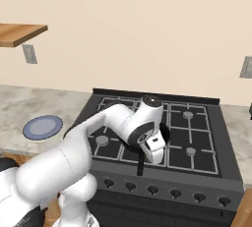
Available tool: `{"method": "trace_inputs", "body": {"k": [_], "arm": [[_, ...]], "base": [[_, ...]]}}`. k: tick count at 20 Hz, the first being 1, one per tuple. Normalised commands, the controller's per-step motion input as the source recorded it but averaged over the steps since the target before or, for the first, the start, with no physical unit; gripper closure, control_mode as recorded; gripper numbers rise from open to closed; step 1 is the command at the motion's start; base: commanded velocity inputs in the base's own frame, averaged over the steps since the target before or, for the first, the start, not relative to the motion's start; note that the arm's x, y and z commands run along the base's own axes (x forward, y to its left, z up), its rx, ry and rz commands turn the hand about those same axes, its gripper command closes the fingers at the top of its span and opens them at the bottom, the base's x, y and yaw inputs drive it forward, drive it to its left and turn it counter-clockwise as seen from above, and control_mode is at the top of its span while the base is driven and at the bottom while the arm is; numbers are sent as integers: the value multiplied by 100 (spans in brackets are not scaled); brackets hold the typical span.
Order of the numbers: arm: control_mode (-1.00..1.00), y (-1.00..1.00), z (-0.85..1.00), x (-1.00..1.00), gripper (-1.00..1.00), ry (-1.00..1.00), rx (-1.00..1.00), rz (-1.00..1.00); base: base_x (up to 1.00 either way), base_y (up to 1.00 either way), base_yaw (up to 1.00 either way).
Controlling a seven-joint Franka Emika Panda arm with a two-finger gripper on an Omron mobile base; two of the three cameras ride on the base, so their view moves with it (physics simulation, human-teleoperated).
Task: Pick up the butter stick and place it in the pan. Then turn on the burner for the pan.
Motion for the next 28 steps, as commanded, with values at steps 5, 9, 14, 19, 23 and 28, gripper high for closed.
{"method": "trace_inputs", "body": {"k": [5,9,14,19,23,28], "arm": [[-100,0,-27,-68,-100,-20,-1,15],[-100,0,-25,-76,-100,-22,-1,18],[-100,-4,-25,-74,-100,-17,-1,14],[-100,-8,-31,-16,-100,-9,-10,11],[-100,-15,-35,-27,-100,-38,-15,22],[-100,-10,-60,-14,-100,-35,-16,25]], "base": [[0,0,0],[0,0,0],[0,0,0],[0,0,0],[0,0,0],[0,0,0]]}}
